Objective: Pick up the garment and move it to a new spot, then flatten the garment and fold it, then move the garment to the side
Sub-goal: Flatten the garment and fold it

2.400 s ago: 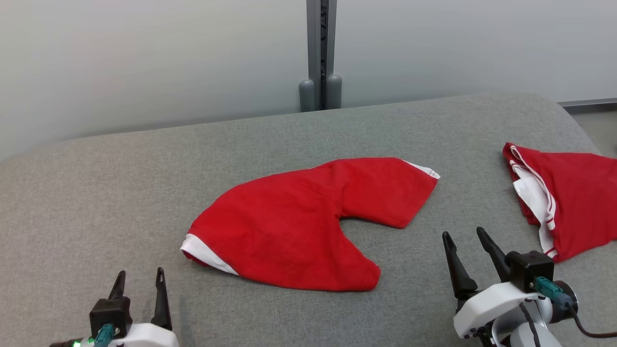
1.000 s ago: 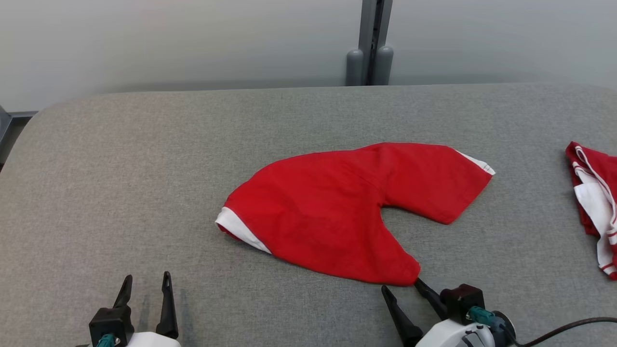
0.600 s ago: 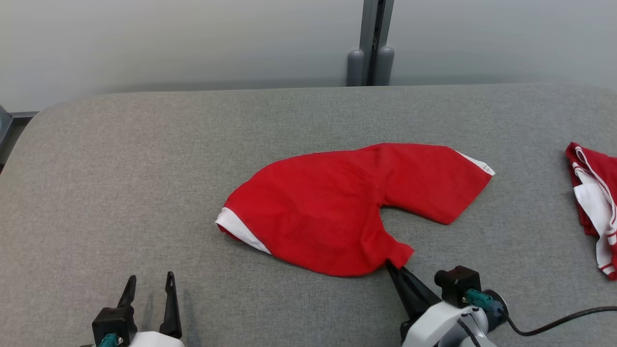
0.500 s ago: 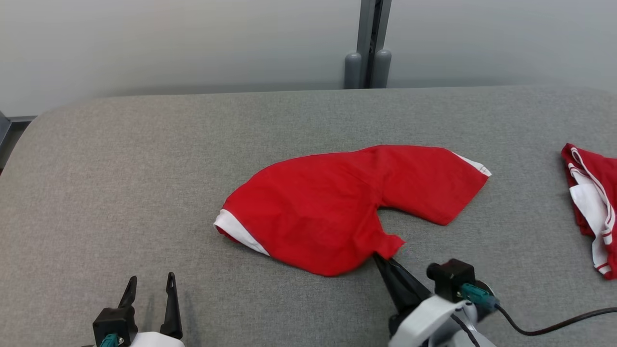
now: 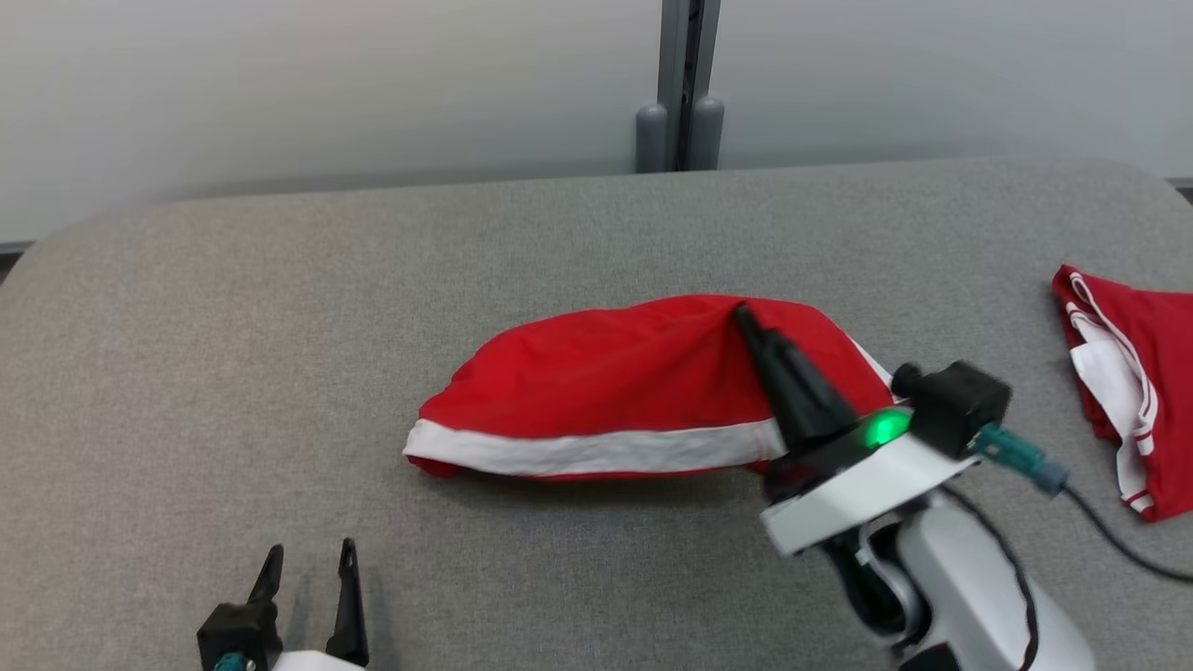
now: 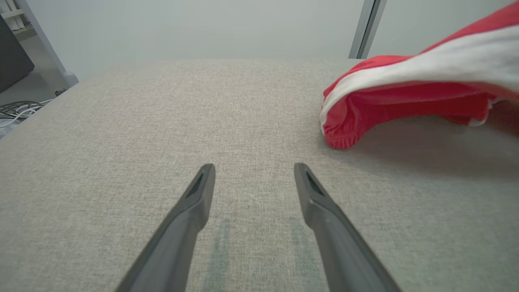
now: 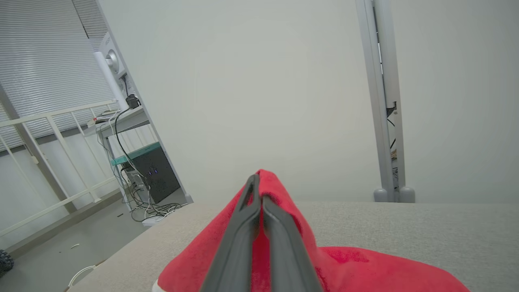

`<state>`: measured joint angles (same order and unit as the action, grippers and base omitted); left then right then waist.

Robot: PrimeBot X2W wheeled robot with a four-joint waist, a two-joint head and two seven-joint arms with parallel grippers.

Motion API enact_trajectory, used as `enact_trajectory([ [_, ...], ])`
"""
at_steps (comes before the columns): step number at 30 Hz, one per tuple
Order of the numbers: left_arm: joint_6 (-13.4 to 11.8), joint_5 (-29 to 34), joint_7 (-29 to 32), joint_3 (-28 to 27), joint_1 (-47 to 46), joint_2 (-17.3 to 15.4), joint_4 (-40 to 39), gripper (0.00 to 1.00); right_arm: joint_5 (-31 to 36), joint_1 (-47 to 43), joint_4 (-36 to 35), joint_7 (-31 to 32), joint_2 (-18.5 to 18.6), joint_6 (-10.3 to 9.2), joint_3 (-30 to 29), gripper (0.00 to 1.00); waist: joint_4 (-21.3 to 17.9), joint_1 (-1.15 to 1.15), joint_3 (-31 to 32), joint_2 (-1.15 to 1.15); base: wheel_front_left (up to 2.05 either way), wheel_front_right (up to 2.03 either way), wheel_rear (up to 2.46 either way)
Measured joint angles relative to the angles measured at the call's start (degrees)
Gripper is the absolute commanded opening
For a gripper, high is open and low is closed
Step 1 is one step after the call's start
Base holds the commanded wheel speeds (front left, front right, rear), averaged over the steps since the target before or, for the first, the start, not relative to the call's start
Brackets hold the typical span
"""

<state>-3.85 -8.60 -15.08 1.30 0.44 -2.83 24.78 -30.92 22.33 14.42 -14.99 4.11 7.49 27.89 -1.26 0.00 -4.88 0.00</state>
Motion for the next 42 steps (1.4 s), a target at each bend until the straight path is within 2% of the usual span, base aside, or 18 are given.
enact_trajectory([
  [4,0.0,0.0,0.0,1.5,-2.1,0.0,-0.2,1.00,1.5,3.1,7.1,0.6,0.9,0.00,-4.9,0.00,0.4,0.00,-2.2,0.00,0.00,0.00,0.00],
  [8,0.1,0.1,0.0,3.4,-4.6,0.0,-0.4,1.00,5.5,8.3,15.5,1.0,2.3,0.00,-7.3,0.00,1.5,0.00,-5.1,0.00,0.00,0.00,0.00],
  [18,-0.1,0.0,0.0,8.8,-10.9,0.0,-1.0,1.00,14.9,20.1,36.3,0.2,5.4,0.01,-15.7,0.00,6.5,0.00,-12.3,0.00,0.00,0.00,0.00],
  [24,-0.4,-0.4,0.0,10.3,-12.7,0.0,-1.7,1.00,20.4,22.7,40.9,0.0,6.6,0.01,-19.7,0.00,7.9,0.00,-14.4,0.00,0.00,0.00,0.00],
  [25,-0.5,-0.4,0.0,10.3,-12.9,0.0,-1.8,1.00,20.9,22.8,41.1,0.0,6.6,0.01,-20.1,0.08,7.8,0.00,-14.4,0.00,0.00,0.00,0.00],
  [26,-0.5,-0.4,0.0,10.4,-13.0,0.0,-1.8,1.00,21.1,22.7,41.2,0.0,6.4,0.01,-20.6,0.08,7.6,0.00,-14.3,0.00,0.00,0.00,0.00],
  [27,-0.6,-0.4,0.0,10.4,-13.0,0.0,-1.8,1.00,21.3,22.6,41.1,0.0,6.1,0.01,-21.2,0.95,7.4,0.00,-14.2,0.00,0.00,0.00,0.00],
  [28,-0.6,-0.4,0.0,10.4,-13.0,0.0,-1.8,1.00,21.4,22.4,40.9,0.0,5.8,0.01,-21.7,1.00,7.1,0.00,-13.9,0.00,0.00,0.00,0.00],
  [36,-0.7,-0.3,0.0,9.1,-11.9,0.1,-1.4,1.00,24.4,15.0,31.9,0.0,3.8,0.01,-26.4,1.00,4.3,0.00,-10.6,0.00,0.00,0.00,0.00],
  [42,-0.8,-0.1,0.0,7.4,-9.8,0.0,-1.2,1.00,25.3,7.0,24.7,0.0,1.1,0.01,-27.3,1.00,1.6,0.00,-7.1,0.00,0.00,0.00,0.00],
])
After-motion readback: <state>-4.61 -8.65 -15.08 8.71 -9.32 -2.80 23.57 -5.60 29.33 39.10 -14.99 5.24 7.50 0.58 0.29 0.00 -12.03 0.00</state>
